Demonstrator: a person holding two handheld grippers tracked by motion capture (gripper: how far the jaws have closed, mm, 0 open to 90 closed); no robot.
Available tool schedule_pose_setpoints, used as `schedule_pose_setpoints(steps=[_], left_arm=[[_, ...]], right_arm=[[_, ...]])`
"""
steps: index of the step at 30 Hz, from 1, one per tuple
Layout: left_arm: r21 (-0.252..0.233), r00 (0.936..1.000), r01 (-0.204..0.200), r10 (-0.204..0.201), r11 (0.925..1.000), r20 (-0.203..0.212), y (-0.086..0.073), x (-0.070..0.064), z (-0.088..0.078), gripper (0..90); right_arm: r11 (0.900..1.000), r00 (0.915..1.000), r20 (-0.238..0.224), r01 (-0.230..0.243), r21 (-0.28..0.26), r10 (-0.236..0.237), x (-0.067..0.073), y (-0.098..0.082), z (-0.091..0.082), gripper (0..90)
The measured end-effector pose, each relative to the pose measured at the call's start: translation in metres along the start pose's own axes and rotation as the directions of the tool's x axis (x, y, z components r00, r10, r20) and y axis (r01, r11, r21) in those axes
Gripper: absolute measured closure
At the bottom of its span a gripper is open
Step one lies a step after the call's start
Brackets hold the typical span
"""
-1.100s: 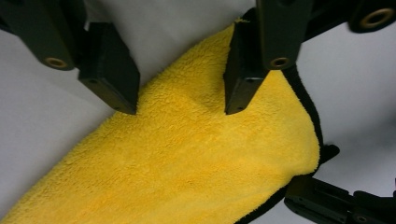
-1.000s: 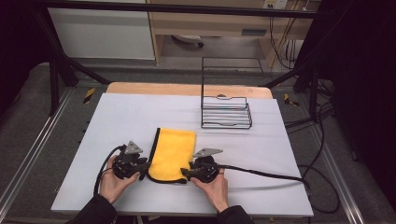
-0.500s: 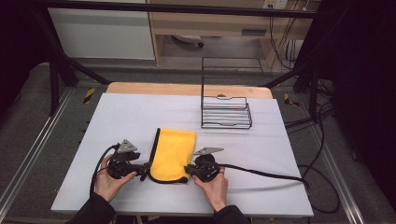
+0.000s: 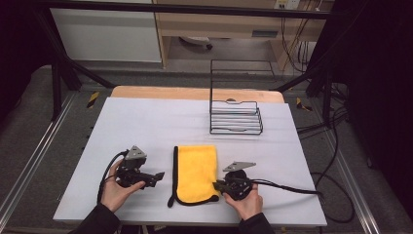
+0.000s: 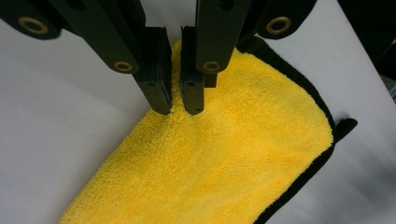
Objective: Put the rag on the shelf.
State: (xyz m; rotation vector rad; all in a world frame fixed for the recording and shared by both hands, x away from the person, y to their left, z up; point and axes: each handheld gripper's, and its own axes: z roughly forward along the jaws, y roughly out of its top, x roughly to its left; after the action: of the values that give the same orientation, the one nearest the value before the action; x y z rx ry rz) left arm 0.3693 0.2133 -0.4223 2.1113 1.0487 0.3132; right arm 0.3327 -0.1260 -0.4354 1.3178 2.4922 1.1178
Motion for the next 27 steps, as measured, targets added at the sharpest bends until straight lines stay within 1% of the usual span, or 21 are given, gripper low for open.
schedule_pose_setpoints(steps=[2,3,6,7,8,10,11,12,13,15,16,17,19,21,22,23,24,26,27], left_arm=[[-0.001,1.0000,-0.006,0.006,1.0000,0.005,0.003,-0.002,0.002,7.4],[-0.002,0.9999,-0.007,0.007,1.0000,0.011,0.004,-0.003,0.003,7.4],[0.000,0.9996,-0.008,0.008,1.0000,0.025,0.012,-0.006,0.008,7.7],[-0.004,0.9996,-0.011,0.011,0.9999,0.027,0.015,-0.006,0.009,8.6],[-0.005,0.9995,-0.012,0.012,0.9999,0.028,0.019,-0.007,0.011,8.6],[-0.015,0.9994,-0.006,0.006,0.9999,0.034,0.026,-0.006,0.015,11.2],[-0.019,0.9993,-0.001,0.001,0.9998,0.037,0.031,-0.006,0.018,14.3],[-0.020,0.9993,0.000,0.000,0.9998,0.037,0.035,-0.005,0.021,14.3],[-0.020,0.9992,0.006,-0.005,0.9998,0.040,0.039,-0.005,0.025,15.6],[-0.026,0.9996,0.014,-0.013,0.9996,0.026,0.047,-0.003,0.033,18.3],[-0.033,0.9995,0.024,-0.024,0.9992,0.019,0.050,-0.003,0.037,19.8],[-0.038,0.9993,0.036,-0.036,0.9986,0.013,0.052,-0.001,0.041,21.6],[-0.030,0.9991,0.041,-0.041,0.9987,-0.007,0.056,0.001,0.049,26.0],[-0.019,0.9986,0.050,-0.050,0.9986,-0.017,0.059,0.002,0.057,35.4],[-0.020,0.9982,0.058,-0.058,0.9981,-0.014,0.060,0.003,0.060,38.5],[-0.018,0.9978,0.063,-0.063,0.9979,-0.020,0.060,0.003,0.064,41.1],[-0.011,0.9973,0.066,-0.066,0.9978,-0.030,0.061,0.004,0.068,41.1],[-0.001,0.9974,0.062,-0.062,0.9981,-0.036,0.061,0.007,0.074,47.6],[0.001,0.9973,0.067,-0.067,0.9977,-0.031,0.061,0.008,0.077,47.6]], right_arm=[[1.000,1.0000,-0.001,-0.005,0.002,0.005,-0.001,-0.003,-0.001,83.8],[1.000,0.9999,-0.011,-0.002,0.002,0.002,-0.002,-0.007,-0.001,82.7],[0.999,0.9993,-0.018,0.032,-0.001,-0.032,-0.004,-0.007,-0.001,77.0],[0.999,0.9987,-0.023,0.045,-0.012,-0.045,-0.005,-0.006,-0.002,73.3],[0.999,0.9987,-0.023,0.045,-0.012,-0.045,-0.005,-0.006,-0.002,73.3],[0.997,0.9977,-0.032,0.059,-0.057,-0.061,-0.009,-0.003,-0.007,64.5],[0.992,0.9963,-0.030,0.077,-0.100,-0.080,-0.013,0.002,-0.012,56.5],[0.992,0.9963,-0.030,0.077,-0.100,-0.080,-0.013,0.002,-0.012,56.5],[0.989,0.9954,-0.031,0.086,-0.118,-0.091,-0.015,0.005,-0.014,51.6],[0.985,0.9944,-0.033,0.094,-0.148,-0.100,-0.021,0.010,-0.017,45.0],[0.982,0.9936,-0.029,0.103,-0.160,-0.109,-0.025,0.012,-0.017,40.2],[0.980,0.9934,-0.023,0.107,-0.169,-0.113,-0.028,0.014,-0.017,37.6],[0.978,0.9925,-0.014,0.117,-0.173,-0.121,-0.034,0.018,-0.016,32.4],[0.979,0.9931,-0.008,0.114,-0.172,-0.117,-0.041,0.022,-0.014,26.0],[0.978,0.9931,-0.008,0.114,-0.175,-0.117,-0.044,0.023,-0.013,24.7],[0.978,0.9937,-0.005,0.110,-0.175,-0.112,-0.045,0.023,-0.012,23.4],[0.978,0.9937,-0.005,0.110,-0.175,-0.112,-0.045,0.023,-0.012,23.4],[0.978,0.9936,0.001,0.112,-0.174,-0.113,-0.048,0.026,-0.010,21.2],[0.978,0.9936,0.001,0.112,-0.174,-0.113,-0.048,0.026,-0.010,21.2]])
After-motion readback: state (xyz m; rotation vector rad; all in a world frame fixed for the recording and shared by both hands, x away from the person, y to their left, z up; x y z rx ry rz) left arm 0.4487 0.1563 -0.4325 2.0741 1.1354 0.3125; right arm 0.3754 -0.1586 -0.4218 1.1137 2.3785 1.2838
